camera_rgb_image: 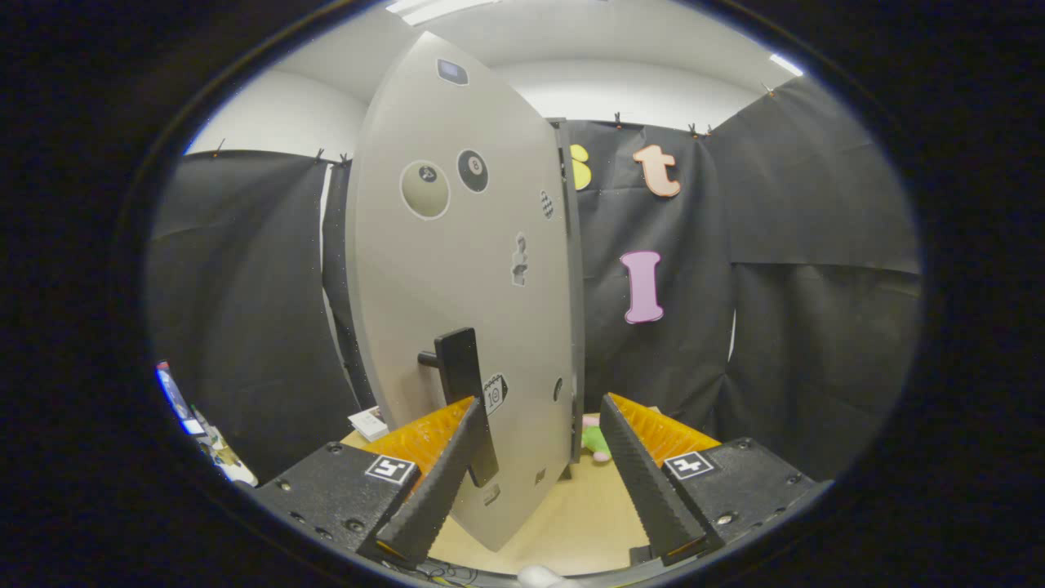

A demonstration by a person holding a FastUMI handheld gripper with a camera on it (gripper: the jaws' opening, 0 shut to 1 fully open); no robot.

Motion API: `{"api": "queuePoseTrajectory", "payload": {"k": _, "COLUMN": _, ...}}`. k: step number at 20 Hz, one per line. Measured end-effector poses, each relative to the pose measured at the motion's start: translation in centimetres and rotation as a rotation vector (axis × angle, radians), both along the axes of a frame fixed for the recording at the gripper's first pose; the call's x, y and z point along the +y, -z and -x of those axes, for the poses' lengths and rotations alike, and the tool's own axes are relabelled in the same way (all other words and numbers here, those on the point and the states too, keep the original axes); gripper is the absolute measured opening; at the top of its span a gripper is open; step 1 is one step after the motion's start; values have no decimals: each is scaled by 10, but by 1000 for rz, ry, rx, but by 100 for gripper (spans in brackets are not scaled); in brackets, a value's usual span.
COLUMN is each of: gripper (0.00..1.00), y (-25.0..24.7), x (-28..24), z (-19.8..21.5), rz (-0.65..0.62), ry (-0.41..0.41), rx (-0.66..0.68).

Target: Open the shoe cabinet door, grab the shoes and put them into the shoe cabinet, then close the shoe cabinet door.

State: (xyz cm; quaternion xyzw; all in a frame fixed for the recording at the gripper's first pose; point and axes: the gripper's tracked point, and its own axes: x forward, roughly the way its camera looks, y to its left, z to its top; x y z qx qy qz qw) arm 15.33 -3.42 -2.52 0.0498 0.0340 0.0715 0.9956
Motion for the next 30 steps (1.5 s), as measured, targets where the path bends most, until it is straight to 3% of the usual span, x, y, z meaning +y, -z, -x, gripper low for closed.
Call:
{"api": "queuePoseTrajectory", "payload": {"k": 7, "gripper": 99, "y": 5, "x": 76, "z": -16, "rz": -22, "ry": -84, "rx": 12}}
{"api": "queuePoseTrajectory", "payload": {"k": 12, "gripper": 100, "y": 5, "x": 88, "z": -4, "rz": -3, "ry": -87, "rx": 12}}
{"api": "queuePoseTrajectory", "payload": {"k": 22, "gripper": 100, "y": -12, "x": 82, "z": 44, "rz": 27, "ry": -38, "rx": -27}}
{"api": "queuePoseTrajectory", "payload": {"k": 30, "gripper": 100, "y": -34, "x": 52, "z": 98, "rz": 22, "ry": 64, "rx": -62}}
